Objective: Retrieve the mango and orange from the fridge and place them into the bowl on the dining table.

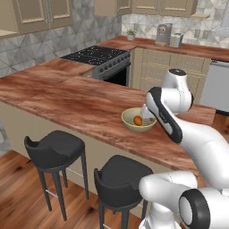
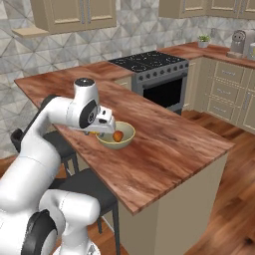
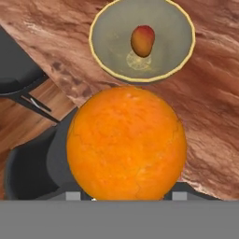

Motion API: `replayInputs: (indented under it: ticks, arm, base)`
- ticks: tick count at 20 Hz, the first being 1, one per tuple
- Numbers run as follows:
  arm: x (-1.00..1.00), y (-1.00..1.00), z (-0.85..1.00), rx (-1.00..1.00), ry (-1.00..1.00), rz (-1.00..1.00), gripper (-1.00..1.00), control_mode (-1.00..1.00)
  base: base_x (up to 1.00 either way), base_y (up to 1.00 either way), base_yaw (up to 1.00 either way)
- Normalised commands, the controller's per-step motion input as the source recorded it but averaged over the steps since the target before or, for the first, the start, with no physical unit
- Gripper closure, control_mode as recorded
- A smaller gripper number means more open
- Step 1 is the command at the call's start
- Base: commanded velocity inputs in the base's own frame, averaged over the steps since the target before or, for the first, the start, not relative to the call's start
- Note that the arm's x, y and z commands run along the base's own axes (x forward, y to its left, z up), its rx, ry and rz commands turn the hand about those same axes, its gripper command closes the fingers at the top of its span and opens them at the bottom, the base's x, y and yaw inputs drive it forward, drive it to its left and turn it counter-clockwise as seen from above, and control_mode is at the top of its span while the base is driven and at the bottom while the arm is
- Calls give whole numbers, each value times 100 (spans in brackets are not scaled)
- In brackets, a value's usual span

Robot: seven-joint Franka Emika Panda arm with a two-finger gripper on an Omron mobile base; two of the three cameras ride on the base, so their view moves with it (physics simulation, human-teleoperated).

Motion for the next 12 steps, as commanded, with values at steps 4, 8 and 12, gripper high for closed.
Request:
replayInputs:
  ticks: [4, 8, 12]
  arm:
    - [42, 0, -18, 0, 0, 0, 100, -100]
    - [41, 0, -17, 0, 0, 0, 100, -100]
    - [36, 0, -18, 0, 0, 0, 100, -100]
  base:
    - [0, 0, 0]
    - [0, 0, 0]
    - [0, 0, 0]
